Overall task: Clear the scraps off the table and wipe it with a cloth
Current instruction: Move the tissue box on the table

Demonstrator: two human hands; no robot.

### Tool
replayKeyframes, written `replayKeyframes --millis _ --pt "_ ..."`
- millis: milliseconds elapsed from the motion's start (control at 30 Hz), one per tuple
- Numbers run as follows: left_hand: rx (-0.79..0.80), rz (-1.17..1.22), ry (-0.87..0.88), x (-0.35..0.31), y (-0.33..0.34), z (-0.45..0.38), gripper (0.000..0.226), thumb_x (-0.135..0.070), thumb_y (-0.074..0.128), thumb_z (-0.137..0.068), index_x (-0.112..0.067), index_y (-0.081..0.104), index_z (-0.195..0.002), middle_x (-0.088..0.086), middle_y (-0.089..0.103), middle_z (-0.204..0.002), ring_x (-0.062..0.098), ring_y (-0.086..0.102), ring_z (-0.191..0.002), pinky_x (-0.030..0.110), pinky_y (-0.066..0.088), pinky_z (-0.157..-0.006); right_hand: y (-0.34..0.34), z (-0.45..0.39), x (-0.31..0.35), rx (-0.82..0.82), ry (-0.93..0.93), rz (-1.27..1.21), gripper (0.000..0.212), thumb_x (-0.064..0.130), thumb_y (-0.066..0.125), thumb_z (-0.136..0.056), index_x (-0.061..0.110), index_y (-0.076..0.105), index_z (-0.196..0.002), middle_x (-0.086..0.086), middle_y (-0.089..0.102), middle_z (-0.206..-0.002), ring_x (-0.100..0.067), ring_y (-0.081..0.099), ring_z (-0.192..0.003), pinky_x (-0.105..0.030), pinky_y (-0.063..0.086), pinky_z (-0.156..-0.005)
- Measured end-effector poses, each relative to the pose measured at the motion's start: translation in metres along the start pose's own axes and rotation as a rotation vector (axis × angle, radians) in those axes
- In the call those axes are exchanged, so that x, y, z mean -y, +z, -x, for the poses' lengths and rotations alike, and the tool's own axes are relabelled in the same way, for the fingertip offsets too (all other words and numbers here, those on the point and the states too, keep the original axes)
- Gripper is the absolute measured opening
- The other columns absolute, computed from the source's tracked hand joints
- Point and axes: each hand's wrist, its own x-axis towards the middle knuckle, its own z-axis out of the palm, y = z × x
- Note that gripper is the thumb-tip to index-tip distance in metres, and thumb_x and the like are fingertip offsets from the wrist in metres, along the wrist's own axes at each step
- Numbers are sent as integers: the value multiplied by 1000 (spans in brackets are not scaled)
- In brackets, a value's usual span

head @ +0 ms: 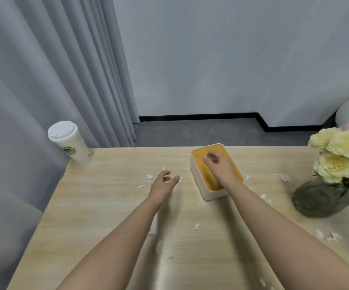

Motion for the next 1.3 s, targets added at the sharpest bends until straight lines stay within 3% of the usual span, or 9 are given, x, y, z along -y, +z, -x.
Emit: replayKeyframes --millis 167,267,400,567,667,967,1300 --pt "66 -10 -29 -17 63 6 59 -38 60 -89 -20 37 -139 7 46 -136 21 49 -119 40 42 -102 -45 -6 -46 -91 26 79 48 31 60 -88 13 51 -132 -6 51 -136 -22 46 -125 -32 37 -99" --pt "86 -1 -42 -23 90 8 69 -33 62 -89 -18 26 -146 8 41 -142 22 42 -129 38 37 -106 -56 -10 -70 -45 76 112 56 29 62 -88 12 44 -137 -9 45 -141 -24 41 -129 -34 34 -103" --pt "90 0 -12 -24 111 7 60 -19 62 -89 -17 31 -140 3 50 -128 18 47 -121 30 39 -97 -56 -14 -89 58 165 91 65 32 61 -89 12 32 -144 -8 41 -145 -26 40 -131 -35 34 -102" --pt "6 -23 -1 -26 118 6 53 -4 57 -89 -15 34 -135 -1 52 -115 13 49 -103 26 41 -87 -51 -15 -92 109 153 25 42 22 58 -90 14 47 -131 -5 58 -125 -20 53 -108 -27 38 -82" --pt "-15 -15 9 -25 119 6 47 0 54 -89 -17 39 -130 -6 50 -107 17 53 -106 25 41 -80 -48 -13 -89 77 152 15 40 17 59 -89 14 50 -128 -5 60 -120 -19 54 -104 -25 36 -78" --pt "-61 48 101 -28 63 -3 49 3 52 -85 -20 47 -127 -6 56 -112 9 48 -99 24 37 -80 -14 -13 -45 27 82 -38 42 16 62 -87 15 52 -128 -4 62 -117 -22 57 -106 -25 39 -78" --pt "-220 84 68 2 -62 -21 50 0 56 -83 -24 48 -126 -5 56 -109 19 53 -108 47 48 -94 92 -15 42 144 -43 20 36 13 60 -88 13 54 -123 -6 62 -119 -25 56 -110 -25 39 -81"
